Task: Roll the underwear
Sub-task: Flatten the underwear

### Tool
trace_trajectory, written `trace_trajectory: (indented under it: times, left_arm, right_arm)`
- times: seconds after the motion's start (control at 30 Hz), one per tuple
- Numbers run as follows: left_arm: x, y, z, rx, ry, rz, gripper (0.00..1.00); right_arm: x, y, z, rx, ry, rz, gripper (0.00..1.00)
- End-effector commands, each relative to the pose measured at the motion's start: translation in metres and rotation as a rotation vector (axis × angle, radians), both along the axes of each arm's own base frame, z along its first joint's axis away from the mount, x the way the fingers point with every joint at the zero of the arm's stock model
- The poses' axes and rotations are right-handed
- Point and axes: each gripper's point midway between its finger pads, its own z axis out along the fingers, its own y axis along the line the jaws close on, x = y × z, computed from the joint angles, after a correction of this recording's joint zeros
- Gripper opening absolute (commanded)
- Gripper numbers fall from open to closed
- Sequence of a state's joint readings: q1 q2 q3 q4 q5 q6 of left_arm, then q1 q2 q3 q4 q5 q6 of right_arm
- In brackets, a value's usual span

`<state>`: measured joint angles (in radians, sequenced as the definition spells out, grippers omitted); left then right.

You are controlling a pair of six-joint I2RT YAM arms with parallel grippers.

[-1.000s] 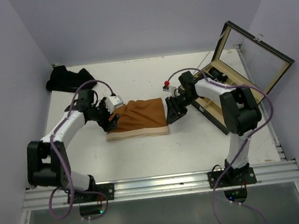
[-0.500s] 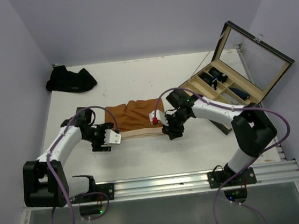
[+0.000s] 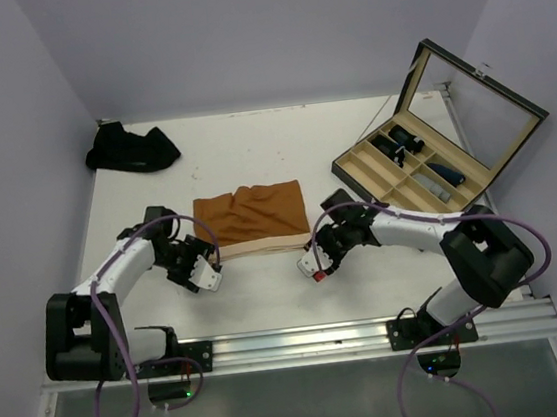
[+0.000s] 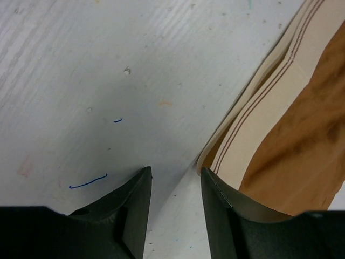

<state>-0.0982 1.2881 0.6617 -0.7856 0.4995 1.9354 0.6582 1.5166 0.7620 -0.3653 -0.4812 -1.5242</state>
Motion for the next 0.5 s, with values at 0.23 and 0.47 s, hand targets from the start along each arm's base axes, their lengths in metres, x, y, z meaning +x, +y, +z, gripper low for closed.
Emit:
trace_trajectory:
  times: [0.23,0.47]
  left_arm:
    - [0.014,0.000,-0.025,0.108,-0.175,-0.414,0.52]
    - [0.008,0.003,-0.034,0.123,-0.158,-0.434,0.35]
  right_arm:
    - [0.014,0.010,-0.015,0.012,-0.306,0.324,0.46]
    - [0.039,0.029,-0.004,0.081,-0.415,0.295,0.35]
